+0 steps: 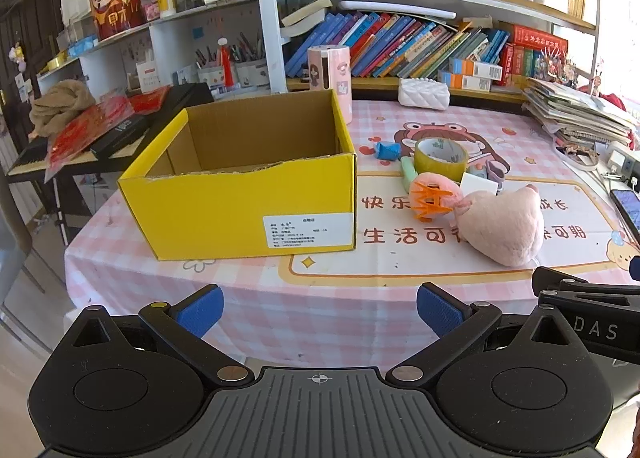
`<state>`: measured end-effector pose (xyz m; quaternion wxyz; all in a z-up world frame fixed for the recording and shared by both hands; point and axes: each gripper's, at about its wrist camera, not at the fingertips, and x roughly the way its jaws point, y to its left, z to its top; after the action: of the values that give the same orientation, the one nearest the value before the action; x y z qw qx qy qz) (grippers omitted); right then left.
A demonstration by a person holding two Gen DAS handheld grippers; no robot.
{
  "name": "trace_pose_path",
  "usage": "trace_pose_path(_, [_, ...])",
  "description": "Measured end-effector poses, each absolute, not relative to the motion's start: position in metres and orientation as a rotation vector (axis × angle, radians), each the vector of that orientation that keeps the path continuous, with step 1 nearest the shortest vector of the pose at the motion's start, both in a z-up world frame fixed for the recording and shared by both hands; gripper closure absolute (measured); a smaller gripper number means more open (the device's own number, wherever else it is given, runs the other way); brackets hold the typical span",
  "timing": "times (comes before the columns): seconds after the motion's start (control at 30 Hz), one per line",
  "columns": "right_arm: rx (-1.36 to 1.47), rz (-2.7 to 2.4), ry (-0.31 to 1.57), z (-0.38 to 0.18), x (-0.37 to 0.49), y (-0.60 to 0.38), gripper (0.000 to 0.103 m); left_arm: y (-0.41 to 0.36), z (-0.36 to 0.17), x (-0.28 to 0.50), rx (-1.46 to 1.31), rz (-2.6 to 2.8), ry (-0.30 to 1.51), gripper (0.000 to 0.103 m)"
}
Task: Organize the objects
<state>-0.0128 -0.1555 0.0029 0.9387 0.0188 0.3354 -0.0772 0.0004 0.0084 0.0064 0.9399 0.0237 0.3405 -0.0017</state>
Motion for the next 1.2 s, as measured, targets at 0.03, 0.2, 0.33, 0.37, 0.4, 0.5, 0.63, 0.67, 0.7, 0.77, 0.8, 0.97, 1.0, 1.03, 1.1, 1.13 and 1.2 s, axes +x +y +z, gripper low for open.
trace_pose_path(0.03, [0.037, -0.158, 0.684, 0.0028, -0.0131, -0.1547, 0.0, 0.0088, 0.0066, -0.0001, 0.047, -0.005, 0.689, 0.0])
trace_pose_path(0.2, [0.036, -0.16, 0.677, 0.004, -0.0132, -0.1537, 0.0, 0.0097, 0.0071, -0.0018, 0.048, -0.011, 0.679, 0.0])
trace_pose_path(0.33, [0.031, -0.167, 0.67, 0.005, -0.0144, -0.152, 0.0, 0.0098, 0.0073, -0.0031, 0.052, -0.015, 0.677, 0.0])
trace_pose_path(0.37, [0.03, -0.169, 0.669, 0.0052, -0.0147, -0.1517, 0.0, 0.0094, 0.0072, -0.003, 0.057, -0.014, 0.676, 0.0])
trace_pose_path(0.4, [0.03, -0.169, 0.667, 0.0055, -0.0149, -0.1516, 0.0, 0.0096, 0.0073, -0.003, 0.055, -0.015, 0.675, 0.0])
trace_pose_path(0.5, [0.027, -0.172, 0.665, 0.0054, -0.0158, -0.1517, 0.0, 0.009, 0.0074, -0.0035, 0.059, -0.017, 0.672, 0.0])
trace_pose_path(0.63, [0.024, -0.175, 0.662, 0.0059, -0.0164, -0.1514, 0.0, 0.0083, 0.0083, -0.0045, 0.064, -0.018, 0.661, 0.0])
trace_pose_path(0.67, [0.024, -0.175, 0.661, 0.006, -0.0164, -0.1514, 0.0, 0.0082, 0.0081, -0.0044, 0.066, -0.018, 0.662, 0.0])
trace_pose_path(0.7, [0.024, -0.174, 0.662, 0.0061, -0.0164, -0.1514, 0.0, 0.0085, 0.0082, -0.0044, 0.066, -0.018, 0.661, 0.0])
trace_pose_path(0.77, [0.023, -0.176, 0.662, 0.0061, -0.0164, -0.1512, 0.0, 0.0086, 0.0084, -0.0042, 0.069, -0.018, 0.66, 0.0])
trace_pose_path(0.8, [0.022, -0.176, 0.662, 0.0062, -0.0165, -0.1512, 0.0, 0.0087, 0.0086, -0.0044, 0.07, -0.019, 0.657, 0.0])
trace_pose_path(0.97, [0.026, -0.175, 0.668, 0.0071, -0.0166, -0.1524, 0.0, 0.0088, 0.0082, -0.0045, 0.063, -0.025, 0.664, 0.0])
trace_pose_path(1.0, [0.028, -0.176, 0.671, 0.0073, -0.0166, -0.153, 0.0, 0.0085, 0.0082, -0.0047, 0.066, -0.027, 0.664, 0.0])
trace_pose_path(1.03, [0.028, -0.177, 0.675, 0.0072, -0.0166, -0.1528, 0.0, 0.0083, 0.0081, -0.0053, 0.065, -0.03, 0.664, 0.0])
trace_pose_path(1.1, [0.03, -0.177, 0.674, 0.0074, -0.0173, -0.1533, 0.0, 0.0081, 0.0081, -0.0056, 0.073, -0.032, 0.661, 0.0])
trace_pose_path(1.13, [0.029, -0.177, 0.674, 0.0069, -0.0172, -0.1526, 0.0, 0.0079, 0.0076, -0.0058, 0.075, -0.033, 0.661, 0.0])
trace_pose_path(1.2, [0.027, -0.175, 0.673, 0.0071, -0.0174, -0.1529, 0.0, 0.0082, 0.0071, -0.0056, 0.074, -0.032, 0.662, 0.0])
